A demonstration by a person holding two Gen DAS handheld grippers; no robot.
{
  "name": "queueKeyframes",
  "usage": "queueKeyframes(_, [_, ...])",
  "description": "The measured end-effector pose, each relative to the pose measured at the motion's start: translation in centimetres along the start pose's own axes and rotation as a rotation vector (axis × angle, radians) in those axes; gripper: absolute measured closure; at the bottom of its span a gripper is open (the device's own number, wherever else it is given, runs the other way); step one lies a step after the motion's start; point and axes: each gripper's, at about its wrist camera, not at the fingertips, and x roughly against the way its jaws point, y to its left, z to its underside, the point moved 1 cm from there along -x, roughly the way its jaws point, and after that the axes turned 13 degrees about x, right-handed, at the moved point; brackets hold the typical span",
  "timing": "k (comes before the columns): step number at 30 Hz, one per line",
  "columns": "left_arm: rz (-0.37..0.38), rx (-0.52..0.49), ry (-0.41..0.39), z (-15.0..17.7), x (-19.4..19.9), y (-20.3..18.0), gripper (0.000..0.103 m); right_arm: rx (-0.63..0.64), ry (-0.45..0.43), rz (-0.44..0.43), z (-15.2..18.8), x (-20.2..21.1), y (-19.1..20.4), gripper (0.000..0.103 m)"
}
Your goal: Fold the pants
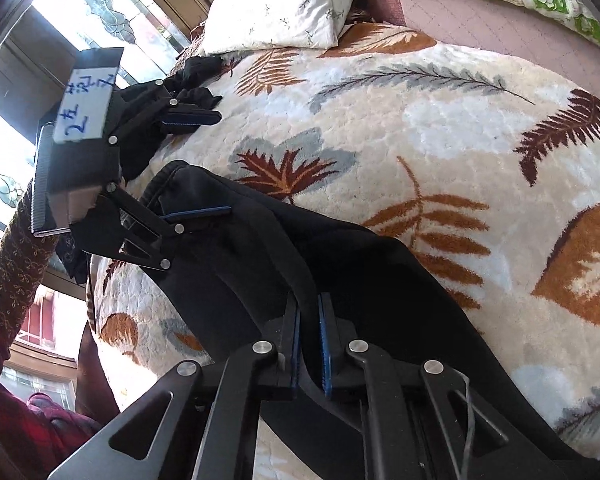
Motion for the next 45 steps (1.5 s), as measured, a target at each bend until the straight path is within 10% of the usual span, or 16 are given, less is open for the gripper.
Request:
queueKeyframes(9, [-0.109, -0.068, 0.108, 0.1, -3.8, -1.6, 0.003, -0.029, -0.005, -0.006, 0.0, -0.3, -0.4, 0.096])
queueKeyframes(11, [-0.045, 0.007, 0.121, -0.6, -3.8, -0.9, 0.019, -0.023, -0.002, -0.007, 0.1, -0.3, -0.3, 0.096])
queueKeyframes(15, [0.079, 0.133, 0.185, -1.4, -3.8, 0.1, 0.086, -0.013, -0.001, 0.009, 0.0, -0.2, -0.2, 0.097])
queueKeyframes(18, [0.074, 0.153, 0.136, -1.9, -2.6, 0.4, 0.091, -0.010, -0.030, 0.031, -0.3, 0.4, 0.1, 0.097])
queueKeyframes(29, [0.009, 0.229, 0.172, -2.1, -5.4, 0.1, 0.084, -0.061, -0.041, 0.138, -0.7, -1.9, -2.9, 0.091])
queueKeyframes(37, [0.037, 0.405, 0.133, -0.3, -2.0, 4.7, 0.055, -0.246, -0.175, 0.022, 1.2, 2.6, -5.8, 0.081])
queueKeyframes(45, [0.029, 0.706, 0.157, 4.9, 1.9, 11.3, 0.027, -0.391, -0.198, 0.148, 7.7, 9.4, -7.8, 0.076])
